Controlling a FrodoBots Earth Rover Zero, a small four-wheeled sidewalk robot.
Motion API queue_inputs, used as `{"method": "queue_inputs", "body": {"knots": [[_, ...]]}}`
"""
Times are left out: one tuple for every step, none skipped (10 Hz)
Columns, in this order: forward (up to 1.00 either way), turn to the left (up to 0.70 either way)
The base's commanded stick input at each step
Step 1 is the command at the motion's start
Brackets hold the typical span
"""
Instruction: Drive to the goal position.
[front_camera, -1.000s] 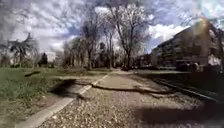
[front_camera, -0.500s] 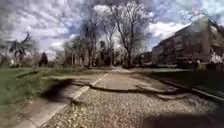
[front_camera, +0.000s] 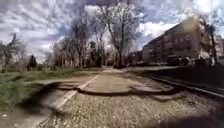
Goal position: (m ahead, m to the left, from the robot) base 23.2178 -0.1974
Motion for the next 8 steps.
{"method": "queue_inputs", "body": {"knots": [[0.70, -0.35], [0.70, -0.35], [0.70, -0.35], [0.70, -0.35], [0.70, -0.35], [0.70, -0.35], [0.70, -0.02], [0.70, 0.00]]}}
